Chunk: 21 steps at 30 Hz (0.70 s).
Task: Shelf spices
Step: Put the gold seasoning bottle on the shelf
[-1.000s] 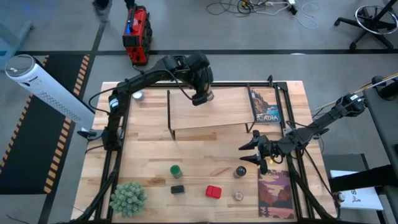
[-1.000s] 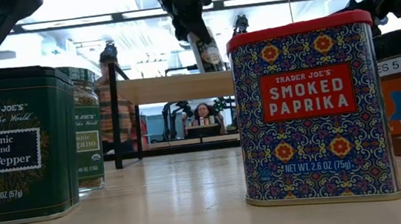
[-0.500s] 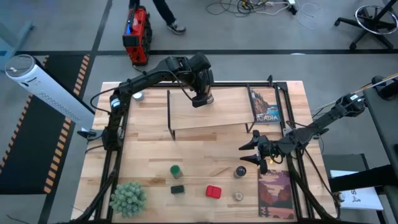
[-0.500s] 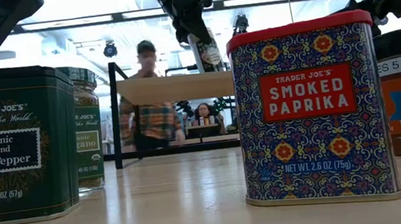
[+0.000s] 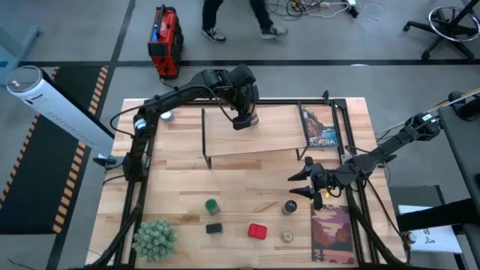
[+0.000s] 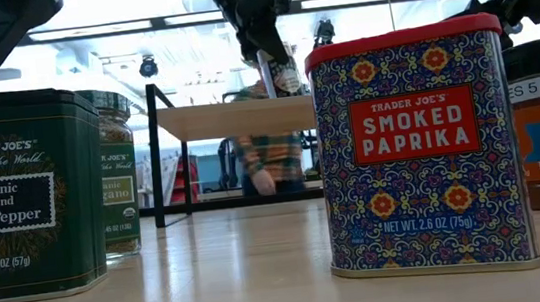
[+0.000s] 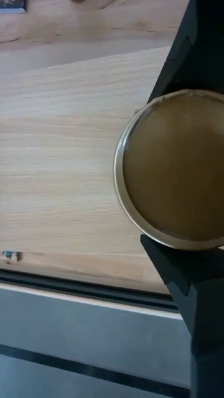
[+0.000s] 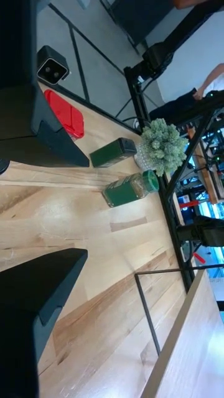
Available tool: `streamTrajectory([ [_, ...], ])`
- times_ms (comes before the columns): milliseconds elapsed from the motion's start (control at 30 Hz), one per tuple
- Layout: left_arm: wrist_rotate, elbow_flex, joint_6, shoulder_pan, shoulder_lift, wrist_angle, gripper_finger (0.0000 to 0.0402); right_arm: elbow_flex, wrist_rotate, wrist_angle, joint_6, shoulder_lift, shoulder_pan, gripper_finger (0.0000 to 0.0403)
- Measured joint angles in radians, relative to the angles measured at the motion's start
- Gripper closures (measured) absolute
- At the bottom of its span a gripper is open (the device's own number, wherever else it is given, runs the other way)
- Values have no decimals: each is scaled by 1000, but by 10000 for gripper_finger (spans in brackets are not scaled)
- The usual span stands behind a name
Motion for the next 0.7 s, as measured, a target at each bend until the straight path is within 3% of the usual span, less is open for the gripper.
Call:
streamTrajectory([
  [700, -8, 0, 15, -8, 10, 23, 87, 0, 0, 0, 0, 0, 0, 204],
])
